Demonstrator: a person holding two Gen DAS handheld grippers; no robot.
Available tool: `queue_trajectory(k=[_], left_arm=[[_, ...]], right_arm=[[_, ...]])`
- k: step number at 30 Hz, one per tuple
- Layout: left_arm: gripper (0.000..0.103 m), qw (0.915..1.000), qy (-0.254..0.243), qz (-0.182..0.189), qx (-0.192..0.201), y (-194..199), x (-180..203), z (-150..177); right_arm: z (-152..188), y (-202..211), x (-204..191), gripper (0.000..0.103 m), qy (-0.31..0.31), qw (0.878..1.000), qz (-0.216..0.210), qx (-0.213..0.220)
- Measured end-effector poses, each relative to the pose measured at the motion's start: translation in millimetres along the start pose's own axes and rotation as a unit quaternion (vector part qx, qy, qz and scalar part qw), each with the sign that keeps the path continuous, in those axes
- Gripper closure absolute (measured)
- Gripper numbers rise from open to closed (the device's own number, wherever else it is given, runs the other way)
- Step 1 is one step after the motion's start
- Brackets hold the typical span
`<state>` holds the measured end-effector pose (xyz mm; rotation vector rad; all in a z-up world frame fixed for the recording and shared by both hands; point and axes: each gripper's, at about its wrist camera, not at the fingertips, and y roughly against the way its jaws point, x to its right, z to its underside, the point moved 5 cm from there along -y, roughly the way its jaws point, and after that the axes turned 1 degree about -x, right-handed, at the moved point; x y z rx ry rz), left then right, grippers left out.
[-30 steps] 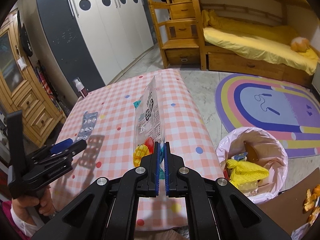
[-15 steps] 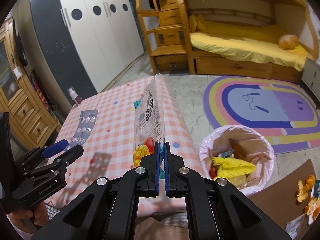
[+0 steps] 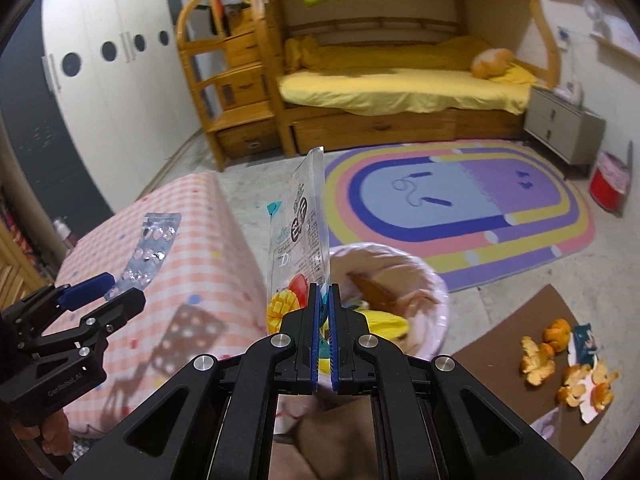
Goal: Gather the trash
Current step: 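Carry blister pack and snack bag to the bin and open both tools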
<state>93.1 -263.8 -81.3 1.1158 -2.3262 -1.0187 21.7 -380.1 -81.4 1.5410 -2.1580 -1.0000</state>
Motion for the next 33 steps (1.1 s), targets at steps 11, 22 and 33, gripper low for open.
queue_trajectory(k=[11,22,33], left_arm=[[0.048,0.9981,-0.031,0.040,-0.035,-65.0,37.3,-23.7],[0.031,0.9986,-0.007,0.039,-0.034,-80.8,29.4,-32.3],[0.030,0.9990,0.042,-0.006,-0.013,-31.7,-18.1,-18.1]], right_arm=[[6.3,-48.9,48.3,0.099,-0.028,0.997,0.052,-0.045],[1.9,-82.1,53.9,0.063,-0.049,0.996,0.039,-0.063],[1.5,-30.2,41.5,0.053,-0.058,0.997,0.012,-0.042]])
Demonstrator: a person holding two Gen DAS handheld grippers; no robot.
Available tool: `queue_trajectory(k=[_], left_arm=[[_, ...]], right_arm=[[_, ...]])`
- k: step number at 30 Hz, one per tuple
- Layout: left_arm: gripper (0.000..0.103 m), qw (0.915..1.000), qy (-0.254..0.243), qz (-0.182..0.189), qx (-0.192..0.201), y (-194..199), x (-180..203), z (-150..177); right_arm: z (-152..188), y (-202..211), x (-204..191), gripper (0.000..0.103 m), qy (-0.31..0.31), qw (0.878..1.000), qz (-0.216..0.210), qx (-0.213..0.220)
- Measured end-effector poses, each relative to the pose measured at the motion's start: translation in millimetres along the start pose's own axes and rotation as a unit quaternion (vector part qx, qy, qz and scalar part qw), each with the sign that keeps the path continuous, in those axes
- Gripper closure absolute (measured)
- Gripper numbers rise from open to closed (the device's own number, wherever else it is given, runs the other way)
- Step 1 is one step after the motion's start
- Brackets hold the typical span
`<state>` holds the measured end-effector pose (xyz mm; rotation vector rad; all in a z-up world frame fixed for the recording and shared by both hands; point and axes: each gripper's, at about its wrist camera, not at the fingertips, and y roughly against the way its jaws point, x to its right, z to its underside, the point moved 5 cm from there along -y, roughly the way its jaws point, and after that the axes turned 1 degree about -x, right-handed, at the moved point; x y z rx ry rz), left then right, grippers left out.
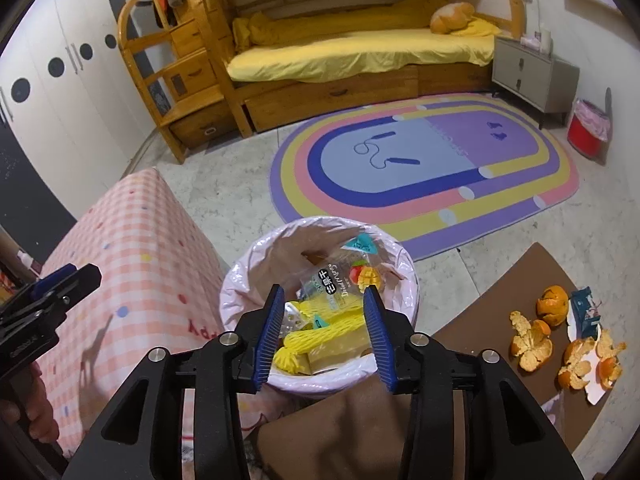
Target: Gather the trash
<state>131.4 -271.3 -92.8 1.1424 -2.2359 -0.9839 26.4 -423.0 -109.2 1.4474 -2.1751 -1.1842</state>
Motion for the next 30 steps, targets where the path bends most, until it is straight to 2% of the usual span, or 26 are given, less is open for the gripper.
queue_trajectory(k=[1,4,5,6,9,14,16,21,25,30], left_arm=[[0.030,1.0000,0.002,-0.004,0.002,5.2,-3.0,1.0],[0.026,0.9996,0.010,-0.023,0.015,27.0,-15.6,5.3],[0.025,0.9993,0.014,-0.029,0.018,35.3,-20.8,7.4],[0.024,0.9991,0.016,-0.035,0.019,40.4,-24.9,8.7],[0.016,0.9976,0.029,-0.056,0.028,66.4,-43.3,18.5],[0.007,0.9949,0.049,-0.080,0.037,105.6,-64.0,31.2],[0.007,0.9937,0.053,-0.092,0.036,118.9,-70.5,37.1],[0.007,0.9894,0.058,-0.131,0.023,153.0,-88.2,57.6],[0.007,0.9842,0.088,-0.153,0.020,184.5,-107.0,83.1],[0.007,0.9750,0.124,-0.184,-0.013,215.5,-131.8,119.9]], right_arm=[[0.6,7.4,-3.1,0.051,0.002,1.000,-0.005,0.003],[2.3,28.3,-14.8,0.033,0.014,1.000,-0.015,0.012],[3.4,35.2,-19.4,0.021,0.020,1.000,-0.014,0.014],[3.9,40.6,-22.9,0.014,0.025,0.999,-0.010,0.018],[4.2,58.1,-36.0,0.013,0.041,0.999,-0.003,0.027],[10.5,80.8,-63.9,0.010,0.064,0.997,-0.027,0.022],[14.7,90.7,-78.5,0.009,0.082,0.996,-0.032,0.029],[30.0,114.5,-127.6,0.009,0.137,0.987,-0.076,0.026],[42.5,132.7,-160.1,0.009,0.176,0.978,-0.108,0.022],[59.1,155.3,-192.6,0.009,0.215,0.966,-0.138,0.026]])
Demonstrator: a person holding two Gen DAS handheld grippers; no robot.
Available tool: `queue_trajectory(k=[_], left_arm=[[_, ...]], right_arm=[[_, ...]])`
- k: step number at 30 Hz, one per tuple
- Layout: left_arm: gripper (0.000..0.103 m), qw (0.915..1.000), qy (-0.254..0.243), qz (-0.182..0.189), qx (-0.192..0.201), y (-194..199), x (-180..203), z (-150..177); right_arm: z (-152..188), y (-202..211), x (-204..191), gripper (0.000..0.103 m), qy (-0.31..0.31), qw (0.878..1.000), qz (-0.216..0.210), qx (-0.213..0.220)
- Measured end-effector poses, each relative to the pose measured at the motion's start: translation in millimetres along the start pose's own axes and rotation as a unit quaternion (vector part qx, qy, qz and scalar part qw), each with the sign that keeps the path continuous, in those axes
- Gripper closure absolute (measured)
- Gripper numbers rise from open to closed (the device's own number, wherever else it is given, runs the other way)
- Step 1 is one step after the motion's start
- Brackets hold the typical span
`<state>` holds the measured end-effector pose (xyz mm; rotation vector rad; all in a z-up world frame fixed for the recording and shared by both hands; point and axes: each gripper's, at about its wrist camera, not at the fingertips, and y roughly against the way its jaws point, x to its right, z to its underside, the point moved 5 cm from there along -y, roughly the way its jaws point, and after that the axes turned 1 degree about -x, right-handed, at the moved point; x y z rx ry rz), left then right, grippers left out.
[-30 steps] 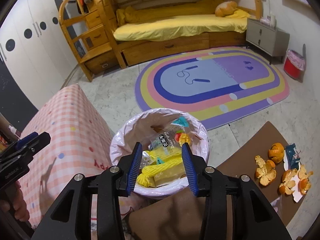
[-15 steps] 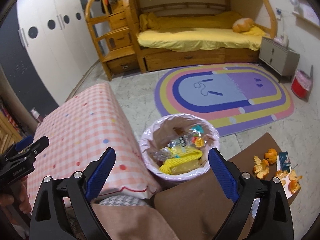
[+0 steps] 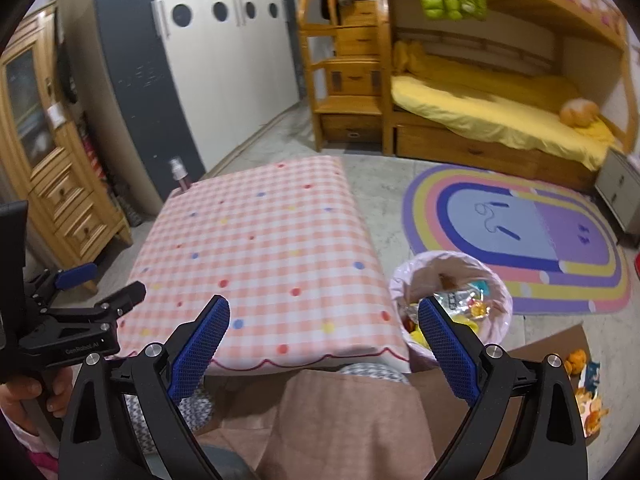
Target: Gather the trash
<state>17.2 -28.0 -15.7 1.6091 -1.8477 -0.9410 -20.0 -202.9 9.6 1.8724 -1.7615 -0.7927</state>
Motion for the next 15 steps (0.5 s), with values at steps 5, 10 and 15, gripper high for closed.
queue_trajectory(k=[5,10,15], left_arm=[[0.007,0.9990,0.032,-0.030,-0.007,20.0,-32.9,21.7],[0.007,0.9972,0.047,-0.058,0.008,40.8,-52.9,31.2],[0.007,0.9958,0.054,-0.071,0.018,53.7,-61.1,33.9]], right_arm=[[-0.6,15.2,-29.2,0.009,0.035,0.999,-0.020,0.008],[-0.1,27.2,-47.9,0.009,0.065,0.997,-0.035,0.016],[-0.3,29.9,-55.8,0.009,0.078,0.996,-0.041,0.019]])
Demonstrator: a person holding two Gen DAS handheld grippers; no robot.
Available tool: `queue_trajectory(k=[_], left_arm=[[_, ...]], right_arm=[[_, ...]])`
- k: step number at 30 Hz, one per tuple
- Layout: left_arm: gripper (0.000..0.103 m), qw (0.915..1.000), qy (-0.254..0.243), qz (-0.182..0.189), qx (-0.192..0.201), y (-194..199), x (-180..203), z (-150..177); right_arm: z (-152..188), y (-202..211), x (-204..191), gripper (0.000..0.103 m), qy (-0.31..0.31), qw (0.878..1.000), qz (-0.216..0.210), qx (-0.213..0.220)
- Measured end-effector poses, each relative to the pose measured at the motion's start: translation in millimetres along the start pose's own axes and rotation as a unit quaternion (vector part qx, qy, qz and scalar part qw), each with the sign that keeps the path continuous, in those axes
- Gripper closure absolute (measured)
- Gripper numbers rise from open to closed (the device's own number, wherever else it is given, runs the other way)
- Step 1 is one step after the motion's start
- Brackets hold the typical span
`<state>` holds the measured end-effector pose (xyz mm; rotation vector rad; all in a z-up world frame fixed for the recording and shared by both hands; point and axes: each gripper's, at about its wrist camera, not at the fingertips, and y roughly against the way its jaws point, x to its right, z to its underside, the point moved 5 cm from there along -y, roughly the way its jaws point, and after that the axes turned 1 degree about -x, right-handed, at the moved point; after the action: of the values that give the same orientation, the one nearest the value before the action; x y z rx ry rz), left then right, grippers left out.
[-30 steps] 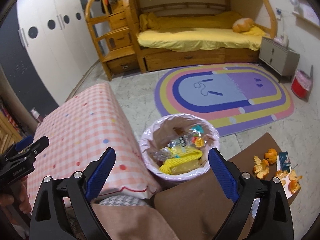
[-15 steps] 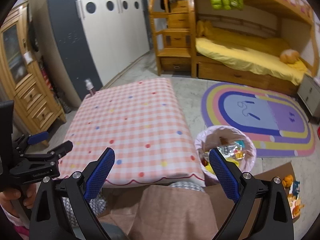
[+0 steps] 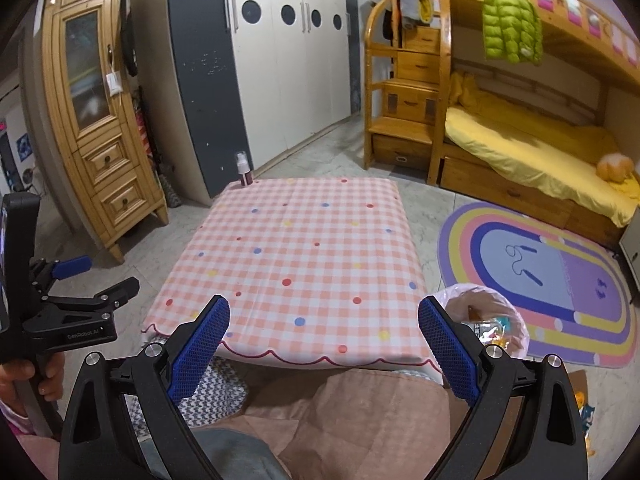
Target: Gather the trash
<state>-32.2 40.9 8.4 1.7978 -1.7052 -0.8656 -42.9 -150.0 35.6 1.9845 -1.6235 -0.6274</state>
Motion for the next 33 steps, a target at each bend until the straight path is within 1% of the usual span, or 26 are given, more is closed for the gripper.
queue_trajectory(k=[7,33], left_arm=[[0.007,1.0000,0.000,0.000,0.006,5.9,-1.1,-1.4],[0.007,1.0000,0.002,0.001,0.002,4.1,0.5,-3.6]], right_arm=[[3.2,-0.4,1.5,0.009,-0.001,1.000,0.002,-0.005],[7.7,-6.4,7.4,0.009,-0.009,1.000,0.008,-0.013]])
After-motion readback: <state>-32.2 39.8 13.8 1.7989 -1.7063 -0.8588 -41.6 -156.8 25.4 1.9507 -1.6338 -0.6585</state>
